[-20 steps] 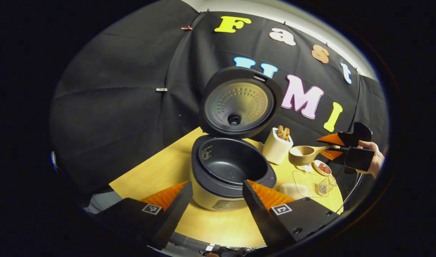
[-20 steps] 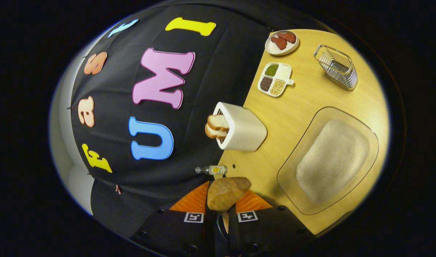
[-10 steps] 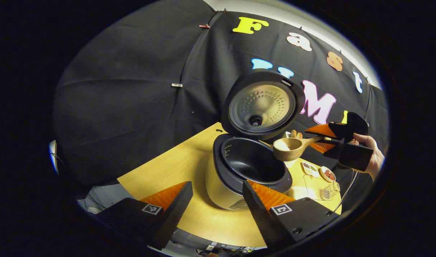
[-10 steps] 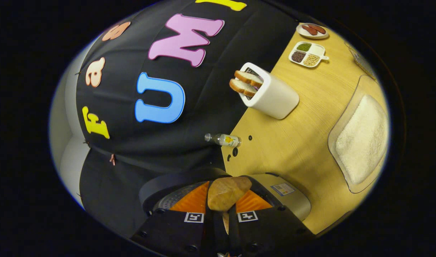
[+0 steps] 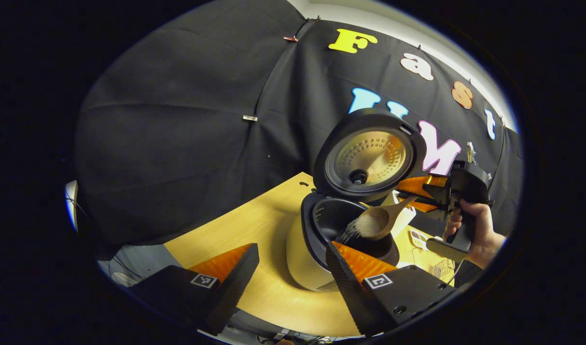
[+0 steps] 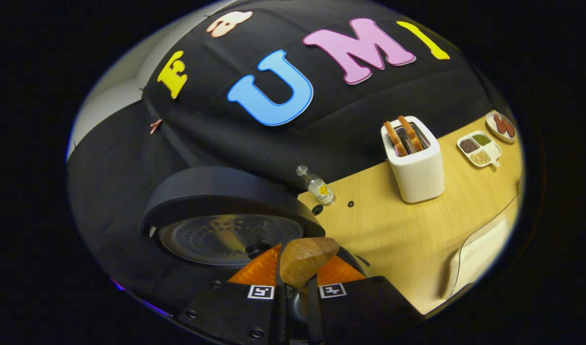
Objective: Close the left gripper, press the button to open the rice cooker; take a wooden spoon from the chopstick holder with the right hand, scoop a spoonful of rice and pour it into the rice cooker, then put the wooden spoon back into the chopstick holder.
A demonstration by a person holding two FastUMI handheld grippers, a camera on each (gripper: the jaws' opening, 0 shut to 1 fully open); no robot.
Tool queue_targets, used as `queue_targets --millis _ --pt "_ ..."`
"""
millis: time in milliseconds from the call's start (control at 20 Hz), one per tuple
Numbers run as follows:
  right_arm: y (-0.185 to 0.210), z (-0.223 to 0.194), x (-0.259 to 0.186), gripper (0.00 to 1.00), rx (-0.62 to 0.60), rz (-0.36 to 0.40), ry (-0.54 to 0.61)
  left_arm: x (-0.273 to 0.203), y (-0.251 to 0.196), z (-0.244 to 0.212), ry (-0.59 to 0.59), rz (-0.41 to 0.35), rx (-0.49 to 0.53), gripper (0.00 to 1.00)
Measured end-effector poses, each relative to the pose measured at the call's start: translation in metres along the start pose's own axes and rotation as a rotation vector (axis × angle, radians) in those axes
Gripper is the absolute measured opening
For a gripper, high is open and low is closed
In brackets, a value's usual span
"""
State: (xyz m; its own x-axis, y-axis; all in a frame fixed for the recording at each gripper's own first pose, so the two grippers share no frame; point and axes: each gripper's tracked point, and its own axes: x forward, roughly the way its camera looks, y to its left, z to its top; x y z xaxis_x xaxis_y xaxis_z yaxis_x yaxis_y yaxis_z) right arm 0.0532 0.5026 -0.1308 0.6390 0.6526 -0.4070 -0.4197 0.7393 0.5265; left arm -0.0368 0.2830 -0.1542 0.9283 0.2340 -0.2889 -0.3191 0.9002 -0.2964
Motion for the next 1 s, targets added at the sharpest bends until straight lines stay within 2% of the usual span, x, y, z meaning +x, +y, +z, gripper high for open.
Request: queue_targets --millis 100,150,450,750,950,1000 --pt "0.005 -0.007 0.004 0.19 -0.075 0.009 0.002 -0.003 0.003 0.004 -0.005 0.000 0.003 0.92" --pt "0.007 -0.010 0.006 0.19 -0.118 0.011 0.002 -0.003 0.004 0.006 -0.010 0.001 0.012 0.95" --pt "0.024 -0.021 0.011 0.19 -0.317 0.052 -0.020 -0.006 0.003 0.009 -0.016 -0.004 0.017 0.95" --pt "0.048 -0.030 0.012 0.19 -0.478 0.120 -0.042 -0.009 0.005 0.004 -0.013 0.003 0.012 0.95" --pt "0.064 -0.044 0.008 0.19 -0.640 0.184 -0.044 -0.010 0.002 0.003 -0.011 -0.005 0.002 0.95" --pt "0.065 -0.050 0.007 0.14 -0.690 0.198 -0.033 -0.009 0.001 0.000 -0.002 -0.005 -0.008 0.95"
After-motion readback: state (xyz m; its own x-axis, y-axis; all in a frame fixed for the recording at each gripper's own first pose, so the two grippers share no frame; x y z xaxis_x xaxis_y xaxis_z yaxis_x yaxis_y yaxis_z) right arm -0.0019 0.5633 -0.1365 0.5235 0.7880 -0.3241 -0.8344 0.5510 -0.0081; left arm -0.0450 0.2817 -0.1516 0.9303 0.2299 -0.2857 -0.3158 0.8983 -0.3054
